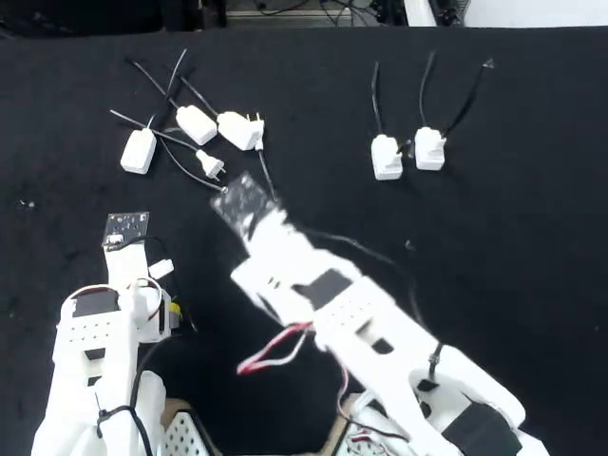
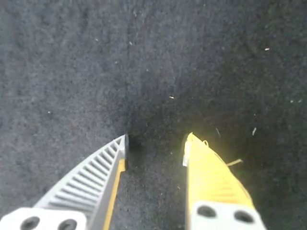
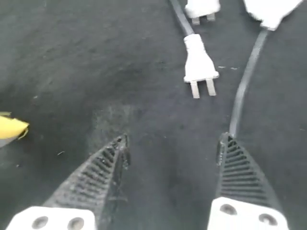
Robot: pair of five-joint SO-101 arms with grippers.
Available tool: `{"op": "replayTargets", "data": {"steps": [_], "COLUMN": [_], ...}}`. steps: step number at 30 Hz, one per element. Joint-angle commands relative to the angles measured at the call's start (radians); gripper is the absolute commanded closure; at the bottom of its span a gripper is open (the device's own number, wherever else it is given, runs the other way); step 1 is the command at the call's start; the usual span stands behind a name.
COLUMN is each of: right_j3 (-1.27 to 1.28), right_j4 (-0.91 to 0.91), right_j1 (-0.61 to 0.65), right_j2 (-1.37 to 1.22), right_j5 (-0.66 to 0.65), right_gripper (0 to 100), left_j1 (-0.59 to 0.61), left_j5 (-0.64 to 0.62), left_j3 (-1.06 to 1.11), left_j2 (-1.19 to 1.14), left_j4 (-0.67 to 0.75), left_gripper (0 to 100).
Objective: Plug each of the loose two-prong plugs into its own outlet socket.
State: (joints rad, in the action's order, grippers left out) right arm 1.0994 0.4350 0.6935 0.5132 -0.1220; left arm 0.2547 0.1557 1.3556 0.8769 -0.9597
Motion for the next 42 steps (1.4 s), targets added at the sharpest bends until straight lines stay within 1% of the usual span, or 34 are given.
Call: {"op": "replayTargets", "data": {"steps": [1,4,9,13,18,21,23,26,30,32,36,38,42], "right_j3": [0.059,0.124,0.186,0.189,0.191,0.191,0.191,0.191,0.191,0.191,0.191,0.191,0.191], "right_j4": [-0.15,-0.241,-0.344,-0.353,-0.353,-0.353,-0.351,-0.35,-0.35,-0.35,-0.35,-0.35,-0.35], "right_j1": [0.041,0.064,0.069,0.069,0.068,0.068,0.068,0.068,0.068,0.068,0.068,0.068,0.068], "right_j2": [0.039,0.039,0.039,0.039,0.039,0.039,0.039,0.039,0.039,0.039,0.039,0.039,0.039], "right_j5": [0.006,0.008,0.008,0.008,0.008,0.008,0.008,0.008,0.008,0.008,0.008,0.008,0.008], "right_gripper": [72.3,72.3,72.3,72.3,72.3,72.3,72.3,72.3,72.3,72.3,72.3,72.3,72.3], "left_j1": [0.007,0.008,-0.001,-0.042,-0.157,-0.18,-0.183,-0.18,-0.186,-0.186,-0.186,-0.196,-0.282], "left_j5": [-0.002,-0.005,-0.071,-0.072,-0.072,-0.072,-0.072,-0.072,-0.071,-0.041,0.101,0.146,0.163], "left_j3": [-0.013,-0.054,-0.174,-0.239,-0.361,-0.414,-0.432,-0.438,-0.449,-0.456,-0.464,-0.456,-0.401], "left_j2": [0.017,0.017,0.017,0.017,0.017,0.017,0.017,0.017,0.017,0.017,0.017,0.017,0.017], "left_j4": [0.018,-0.002,-0.04,-0.061,-0.239,-0.299,-0.316,-0.316,-0.316,-0.316,-0.31,-0.296,-0.219], "left_gripper": [80,80,79,79,79,79,79,74,74,74,74,74,74]}}
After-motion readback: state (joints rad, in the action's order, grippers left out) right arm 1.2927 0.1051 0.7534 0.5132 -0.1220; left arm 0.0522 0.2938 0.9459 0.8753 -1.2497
